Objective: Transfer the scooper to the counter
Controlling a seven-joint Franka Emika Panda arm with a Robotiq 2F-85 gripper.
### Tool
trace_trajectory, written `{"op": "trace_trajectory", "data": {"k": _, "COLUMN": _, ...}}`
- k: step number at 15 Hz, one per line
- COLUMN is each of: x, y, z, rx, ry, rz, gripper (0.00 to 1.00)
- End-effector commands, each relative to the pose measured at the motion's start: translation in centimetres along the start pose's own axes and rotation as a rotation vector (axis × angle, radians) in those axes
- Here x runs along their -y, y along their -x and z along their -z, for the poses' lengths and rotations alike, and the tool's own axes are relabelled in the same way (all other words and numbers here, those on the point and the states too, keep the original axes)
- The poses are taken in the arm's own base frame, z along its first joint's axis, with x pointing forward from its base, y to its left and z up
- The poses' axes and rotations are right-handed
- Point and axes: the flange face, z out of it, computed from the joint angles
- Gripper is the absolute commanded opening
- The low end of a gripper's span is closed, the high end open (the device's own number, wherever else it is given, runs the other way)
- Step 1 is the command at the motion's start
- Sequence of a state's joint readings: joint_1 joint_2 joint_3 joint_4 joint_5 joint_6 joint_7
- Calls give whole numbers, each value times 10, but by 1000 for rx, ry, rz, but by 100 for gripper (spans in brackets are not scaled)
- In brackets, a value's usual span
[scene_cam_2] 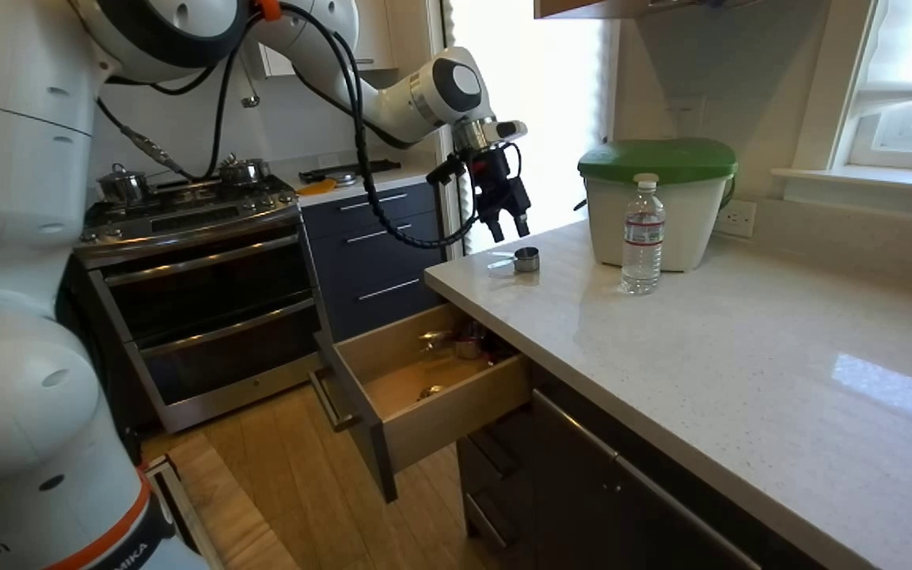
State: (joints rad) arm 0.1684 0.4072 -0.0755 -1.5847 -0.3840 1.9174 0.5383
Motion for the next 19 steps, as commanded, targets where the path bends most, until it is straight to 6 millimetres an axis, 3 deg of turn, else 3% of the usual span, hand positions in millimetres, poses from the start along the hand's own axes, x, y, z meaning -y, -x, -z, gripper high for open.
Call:
{"op": "trace_trajectory", "data": {"k": 1, "x": -2, "y": 24, "z": 2, "rx": 148, "ry": -85, "rz": 91, "gripper": 100}}
{"op": "trace_trajectory", "data": {"k": 5, "x": 3, "y": 38, "z": -3, "rx": 265, "ry": -161, "rz": 148, "gripper": 100}}
{"op": "trace_trajectory", "data": {"k": 6, "x": 6, "y": 26, "z": 1, "rx": 208, "ry": -115, "rz": 118, "gripper": 100}}
{"op": "trace_trajectory", "data": {"k": 19, "x": 8, "y": 30, "z": -3, "rx": 235, "ry": -141, "rz": 140, "gripper": 100}}
